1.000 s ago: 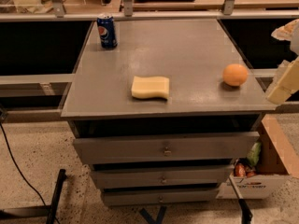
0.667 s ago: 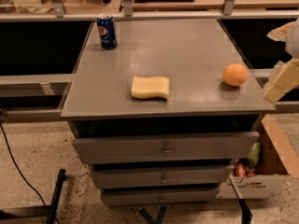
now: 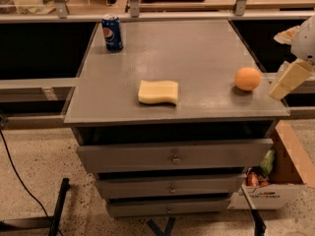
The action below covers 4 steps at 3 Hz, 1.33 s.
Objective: Move orange near pepsi can
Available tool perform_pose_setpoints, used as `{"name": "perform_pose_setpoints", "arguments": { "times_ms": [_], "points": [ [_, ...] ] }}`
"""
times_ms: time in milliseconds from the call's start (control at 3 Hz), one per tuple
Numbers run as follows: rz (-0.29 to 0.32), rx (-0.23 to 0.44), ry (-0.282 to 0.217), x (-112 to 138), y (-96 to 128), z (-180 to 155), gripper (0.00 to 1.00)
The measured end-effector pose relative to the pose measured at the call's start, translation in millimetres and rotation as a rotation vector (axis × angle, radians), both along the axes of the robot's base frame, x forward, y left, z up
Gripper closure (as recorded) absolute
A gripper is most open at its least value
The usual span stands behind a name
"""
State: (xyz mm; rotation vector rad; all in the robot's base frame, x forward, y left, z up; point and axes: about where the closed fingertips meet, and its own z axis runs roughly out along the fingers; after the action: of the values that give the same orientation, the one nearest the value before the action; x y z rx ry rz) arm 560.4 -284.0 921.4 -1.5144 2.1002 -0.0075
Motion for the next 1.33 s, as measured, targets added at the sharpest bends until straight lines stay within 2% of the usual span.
{"name": "perform_pose_setpoints", "arguments": {
  "times_ms": [667,1333],
  "points": [
    [0.017,0.066,0.011,29,-3,-29,0.0],
    [0.042,0.112,0.024,40,2,-50,0.0]
  ]
}}
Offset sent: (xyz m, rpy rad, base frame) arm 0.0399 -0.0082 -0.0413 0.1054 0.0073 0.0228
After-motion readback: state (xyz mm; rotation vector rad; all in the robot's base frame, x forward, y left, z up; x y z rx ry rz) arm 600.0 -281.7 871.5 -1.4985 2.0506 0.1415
